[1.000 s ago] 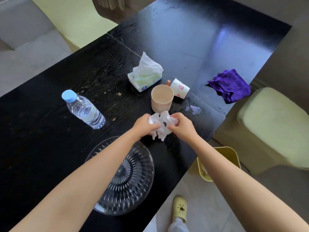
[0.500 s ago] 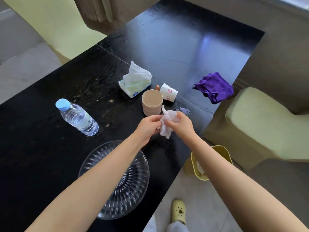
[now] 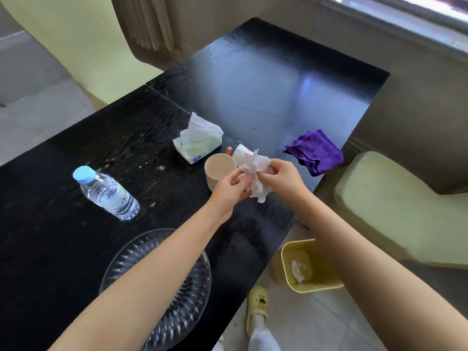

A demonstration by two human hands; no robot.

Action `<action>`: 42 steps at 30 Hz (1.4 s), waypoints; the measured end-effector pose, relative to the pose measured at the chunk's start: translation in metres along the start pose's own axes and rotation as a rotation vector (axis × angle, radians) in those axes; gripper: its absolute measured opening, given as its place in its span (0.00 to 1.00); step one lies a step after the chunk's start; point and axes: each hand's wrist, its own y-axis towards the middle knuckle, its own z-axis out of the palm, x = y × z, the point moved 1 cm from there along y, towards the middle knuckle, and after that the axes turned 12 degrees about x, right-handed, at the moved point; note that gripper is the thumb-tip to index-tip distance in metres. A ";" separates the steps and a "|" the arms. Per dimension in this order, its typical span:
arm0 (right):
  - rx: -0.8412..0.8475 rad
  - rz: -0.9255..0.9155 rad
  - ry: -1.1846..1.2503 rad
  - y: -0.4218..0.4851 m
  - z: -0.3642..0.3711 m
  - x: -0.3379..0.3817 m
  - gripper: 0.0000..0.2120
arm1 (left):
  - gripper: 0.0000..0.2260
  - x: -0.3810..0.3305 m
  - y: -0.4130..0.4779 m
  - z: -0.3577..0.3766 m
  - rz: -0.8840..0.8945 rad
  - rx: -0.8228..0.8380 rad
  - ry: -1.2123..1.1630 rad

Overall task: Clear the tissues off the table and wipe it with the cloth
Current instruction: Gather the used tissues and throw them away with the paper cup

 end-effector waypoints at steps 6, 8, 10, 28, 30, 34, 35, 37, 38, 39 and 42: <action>0.397 -0.023 -0.125 0.027 -0.031 0.015 0.12 | 0.13 -0.019 0.020 0.009 -0.004 -0.105 -0.110; 0.445 -0.092 -0.148 0.041 -0.041 0.019 0.11 | 0.09 -0.025 0.026 0.012 0.014 -0.163 -0.085; 0.397 -0.108 -0.096 0.061 -0.048 0.021 0.10 | 0.06 -0.034 0.031 0.012 0.063 -0.222 -0.057; 0.334 0.054 -0.690 0.176 0.019 -0.068 0.29 | 0.10 -0.020 -0.003 -0.026 0.192 -0.529 -0.011; 0.305 0.026 -0.673 0.174 0.016 -0.064 0.26 | 0.09 -0.021 -0.002 -0.022 0.193 -0.532 -0.004; 0.274 -0.010 -0.572 0.160 -0.008 -0.041 0.26 | 0.07 -0.031 0.003 -0.010 0.192 -0.533 0.021; 0.268 -0.017 -0.527 0.153 -0.017 -0.033 0.27 | 0.07 -0.035 0.004 -0.007 0.194 -0.531 0.024; 0.250 -0.043 -0.424 0.136 -0.037 -0.017 0.28 | 0.06 -0.045 0.006 0.002 0.195 -0.536 0.034; 0.241 -0.066 -0.375 0.125 -0.047 -0.010 0.29 | 0.05 -0.050 0.007 0.007 0.195 -0.541 0.033; 0.240 -0.094 -0.325 0.113 -0.057 -0.004 0.29 | 0.05 -0.056 0.008 0.012 0.193 -0.543 0.032; 0.274 -0.189 -0.203 0.074 -0.080 0.012 0.28 | 0.09 -0.073 0.011 0.031 0.187 -0.523 0.074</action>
